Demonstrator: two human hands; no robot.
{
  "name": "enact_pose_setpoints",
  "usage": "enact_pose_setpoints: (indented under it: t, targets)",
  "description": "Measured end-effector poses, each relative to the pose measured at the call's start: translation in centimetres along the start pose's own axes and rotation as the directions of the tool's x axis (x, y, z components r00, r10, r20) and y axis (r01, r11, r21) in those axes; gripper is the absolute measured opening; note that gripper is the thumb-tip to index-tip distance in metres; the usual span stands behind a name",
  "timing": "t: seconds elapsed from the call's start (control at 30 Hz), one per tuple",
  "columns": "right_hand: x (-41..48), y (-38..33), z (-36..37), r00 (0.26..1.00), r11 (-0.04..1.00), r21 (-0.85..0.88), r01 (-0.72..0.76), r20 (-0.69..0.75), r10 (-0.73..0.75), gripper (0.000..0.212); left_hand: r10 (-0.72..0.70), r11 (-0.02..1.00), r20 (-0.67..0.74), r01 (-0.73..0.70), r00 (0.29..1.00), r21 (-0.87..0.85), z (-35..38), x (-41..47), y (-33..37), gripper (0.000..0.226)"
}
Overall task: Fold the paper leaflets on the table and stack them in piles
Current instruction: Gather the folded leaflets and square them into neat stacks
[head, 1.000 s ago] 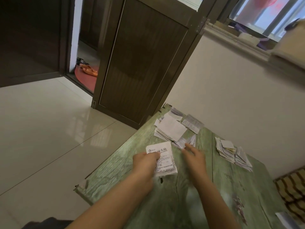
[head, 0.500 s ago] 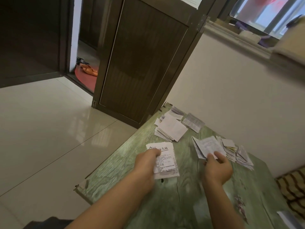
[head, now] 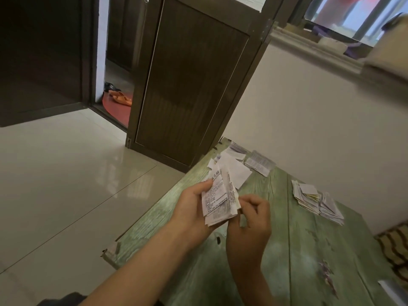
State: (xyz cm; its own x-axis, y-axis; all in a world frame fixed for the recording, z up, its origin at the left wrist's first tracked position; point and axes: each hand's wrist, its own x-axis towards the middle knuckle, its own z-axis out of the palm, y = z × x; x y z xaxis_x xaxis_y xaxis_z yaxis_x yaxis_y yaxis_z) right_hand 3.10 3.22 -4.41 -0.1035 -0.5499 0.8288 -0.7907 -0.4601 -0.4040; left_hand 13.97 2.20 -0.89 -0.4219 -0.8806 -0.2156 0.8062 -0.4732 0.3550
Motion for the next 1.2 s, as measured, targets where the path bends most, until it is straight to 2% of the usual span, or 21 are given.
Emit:
enact_pose_setpoints:
  t: [0.1, 0.13, 0.2, 0.23, 0.27, 0.33, 0.37, 0.4, 0.5, 0.57, 0.63, 0.67, 0.77, 0.93, 1.03, 1.13, 1.2]
  targets:
    - [-0.7, 0.2, 0.0, 0.991, 0.993, -0.032, 0.111, 0.074, -0.108, 0.018, 0.075, 0.997, -0.080, -0.072, 0.994, 0.036, 0.1, 0.1, -0.1, 0.022]
    - [-0.9, 0.5, 0.1, 0.991, 0.993, -0.022, 0.112, 0.082, -0.110, 0.017, 0.100, 0.993, -0.108, -0.093, 0.989, 0.067, 0.2, 0.2, -0.2, 0.020]
    - [-1.2, 0.1, 0.0, 0.995, 0.995, 0.096, 0.022, 0.097, -0.031, 0.021, 0.167, 0.977, -0.202, -0.134, 0.965, 0.166, 0.3, 0.3, -0.5, 0.015]
    - [-1.2, -0.2, -0.2, 0.990, 0.976, 0.194, -0.095, 0.118, 0.073, 0.022, 0.223, 0.955, -0.271, -0.154, 0.936, 0.255, 0.1, 0.5, -0.8, 0.014]
    - [-1.1, -0.7, -0.4, 0.960, 0.910, 0.319, -0.266, 0.172, 0.221, 0.022, 0.303, 0.913, -0.335, -0.171, 0.892, 0.370, -0.2, 0.7, -1.1, 0.015]
    - [-0.6, -1.4, -0.8, 0.805, 0.631, 0.501, -0.593, 0.356, 0.474, 0.030, 0.489, 0.782, -0.380, -0.201, 0.785, 0.590, -0.6, 1.1, -1.5, 0.017]
    - [-0.2, -1.3, -1.0, 0.741, 0.529, 0.522, -0.670, 0.421, 0.524, 0.030, 0.558, 0.723, -0.353, -0.230, 0.751, 0.652, -0.7, 1.2, -1.6, 0.017]
    - [0.2, -1.3, -1.1, 0.709, 0.515, 0.488, -0.705, 0.468, 0.527, 0.028, 0.608, 0.664, -0.305, -0.258, 0.733, 0.702, -0.8, 1.1, -1.8, 0.016]
    - [1.0, -1.2, -0.8, 0.662, 0.594, 0.355, -0.722, 0.603, 0.445, 0.025, 0.671, 0.487, -0.114, -0.319, 0.733, 0.813, -0.7, 1.0, -2.4, 0.013]
    - [0.7, -0.9, -0.5, 0.652, 0.617, 0.325, -0.716, 0.627, 0.427, 0.028, 0.648, 0.452, -0.004, -0.380, 0.761, 0.807, -0.8, 1.1, -3.2, 0.031]
    - [0.3, -0.5, -0.4, 0.662, 0.639, 0.315, -0.701, 0.621, 0.420, 0.032, 0.611, 0.450, 0.043, -0.391, 0.790, 0.803, -1.1, 1.3, -3.8, 0.051]
    - [-0.1, -0.1, -0.4, 0.663, 0.649, 0.301, -0.698, 0.613, 0.429, 0.032, 0.584, 0.458, 0.046, -0.376, 0.810, 0.806, -1.3, 1.5, -4.0, 0.052]
    - [-0.9, 1.0, -0.4, 0.666, 0.686, 0.248, -0.685, 0.594, 0.451, 0.029, 0.521, 0.436, 0.047, -0.313, 0.852, 0.844, -1.6, 1.9, -4.0, 0.032]
    - [-1.5, 1.9, -0.5, 0.609, 0.664, 0.196, -0.721, 0.635, 0.475, 0.036, 0.539, 0.355, 0.056, -0.287, 0.840, 0.890, -2.7, 2.3, -4.6, 0.024]
    - [-1.4, 2.2, -0.6, 0.673, 0.746, 0.122, -0.655, 0.544, 0.502, 0.041, 0.549, 0.336, 0.047, -0.272, 0.834, 0.902, -2.9, 2.6, -5.0, 0.026]
    - [-0.9, 2.7, -0.9, 0.709, 0.726, 0.169, -0.667, 0.441, 0.550, 0.023, 0.556, 0.412, -0.022, -0.253, 0.831, 0.876, -2.4, 2.9, -4.8, 0.031]
    - [-0.8, 3.1, -0.9, 0.699, 0.674, 0.238, -0.699, 0.429, 0.572, 0.021, 0.551, 0.480, -0.083, -0.235, 0.830, 0.845, -2.1, 3.0, -4.7, 0.035]
